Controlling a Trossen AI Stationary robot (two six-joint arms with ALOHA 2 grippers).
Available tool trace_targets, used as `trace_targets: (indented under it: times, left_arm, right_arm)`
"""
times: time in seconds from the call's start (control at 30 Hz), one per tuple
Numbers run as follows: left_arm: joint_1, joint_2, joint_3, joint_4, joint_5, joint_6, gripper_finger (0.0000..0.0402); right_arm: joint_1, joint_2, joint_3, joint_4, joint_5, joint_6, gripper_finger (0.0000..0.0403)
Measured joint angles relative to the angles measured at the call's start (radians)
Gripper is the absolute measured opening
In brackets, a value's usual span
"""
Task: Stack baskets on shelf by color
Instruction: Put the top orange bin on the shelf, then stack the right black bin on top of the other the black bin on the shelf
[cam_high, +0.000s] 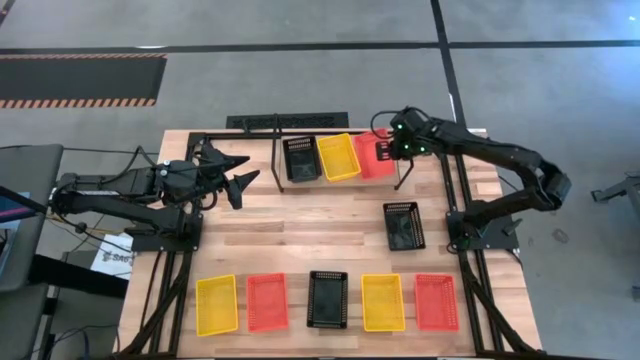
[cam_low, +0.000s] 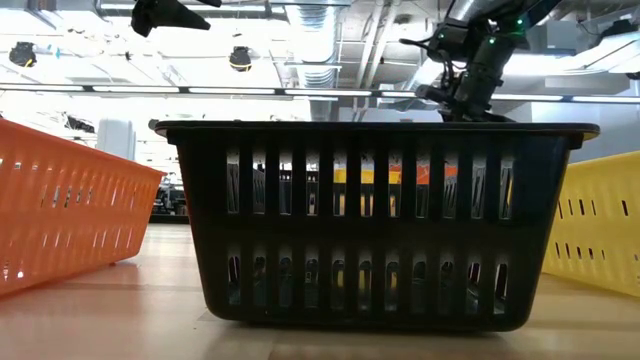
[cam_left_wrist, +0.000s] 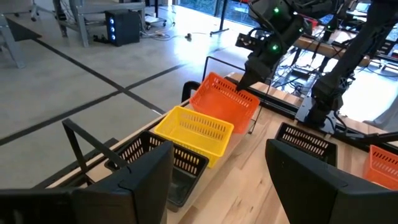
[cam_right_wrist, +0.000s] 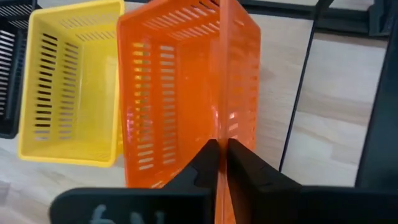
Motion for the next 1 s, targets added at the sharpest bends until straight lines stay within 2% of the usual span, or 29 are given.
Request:
trace_targets:
  times: [0.2, 0.57, 0.8, 1.0]
  left_arm:
    - [0.000, 0.000, 0.000, 0.000, 0.000, 0.000, 0.0242]
    - [0.000, 0.000, 0.000, 0.000, 0.000, -0.006, 0.0242]
    - [0.000, 0.000, 0.000, 0.000, 0.001, -0.006, 0.0242]
    - [0.000, 0.000, 0.000, -0.046, 0.011, -0.022, 0.0242]
  right_arm:
    - [0.016, 0.002, 0.008, 0.000, 0.022, 0.000, 0.0070]
    - [0.054, 0.000, 0.024, 0.014, 0.052, 0.007, 0.0073]
    - [0.162, -0.001, 0.208, 0.012, 0.047, -0.065, 0.0071]
    - [0.304, -0.003, 0.395, -0.091, 0.003, -0.126, 0.0071]
